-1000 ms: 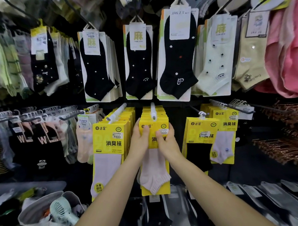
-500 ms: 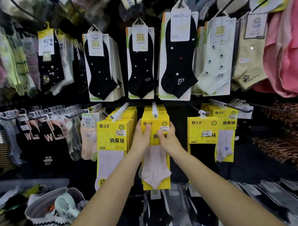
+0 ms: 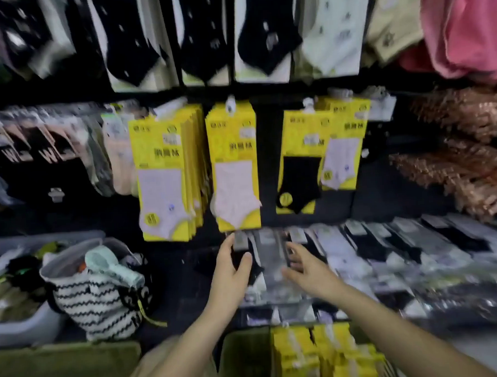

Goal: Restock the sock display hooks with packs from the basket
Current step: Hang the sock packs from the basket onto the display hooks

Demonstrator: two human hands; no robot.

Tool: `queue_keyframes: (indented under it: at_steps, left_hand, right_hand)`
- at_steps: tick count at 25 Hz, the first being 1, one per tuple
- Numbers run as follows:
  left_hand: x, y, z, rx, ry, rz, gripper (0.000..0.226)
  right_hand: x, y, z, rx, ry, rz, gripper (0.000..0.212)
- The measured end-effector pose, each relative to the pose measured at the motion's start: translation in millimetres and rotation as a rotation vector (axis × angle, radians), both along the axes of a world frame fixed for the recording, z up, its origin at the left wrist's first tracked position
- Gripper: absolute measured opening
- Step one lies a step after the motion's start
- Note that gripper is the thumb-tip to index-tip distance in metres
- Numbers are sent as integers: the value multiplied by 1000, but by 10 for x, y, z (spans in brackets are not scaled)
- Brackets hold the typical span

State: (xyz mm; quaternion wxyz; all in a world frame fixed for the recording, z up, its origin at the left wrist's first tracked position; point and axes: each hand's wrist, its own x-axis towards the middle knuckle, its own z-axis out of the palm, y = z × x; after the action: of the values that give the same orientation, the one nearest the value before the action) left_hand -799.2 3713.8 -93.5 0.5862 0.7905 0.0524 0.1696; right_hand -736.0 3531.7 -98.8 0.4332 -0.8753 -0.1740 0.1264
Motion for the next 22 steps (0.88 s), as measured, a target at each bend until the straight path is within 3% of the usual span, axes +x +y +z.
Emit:
queue_keyframes:
  at_steps: [4, 10, 13, 16, 18, 22]
  left_hand:
    - [-222, -399, -820, 25, 277, -96, 53]
    - [-241, -839, -1638, 190, 538, -157, 51]
    - [-185, -899, -1871, 302, 610, -72, 54]
    - [-209, -862, -2094, 409, 662, -121, 58]
    - [-230, -805, -2222, 474, 618, -145, 56]
    - [-219, -807, -2376, 607, 598, -167, 63]
  right_hand:
    - [-276, -667, -662, -114, 146, -30, 60]
    - [-495, -1306, -1380, -274, 286, -125, 51]
    - [-441, -1321, -1581, -308, 145, -123, 35]
    - [-304, -1099, -1664, -335, -8, -69, 26]
    - [-238, -897, -1779, -435, -106, 56, 35]
    - [-237, -653, -2004, -829, -162, 325, 57]
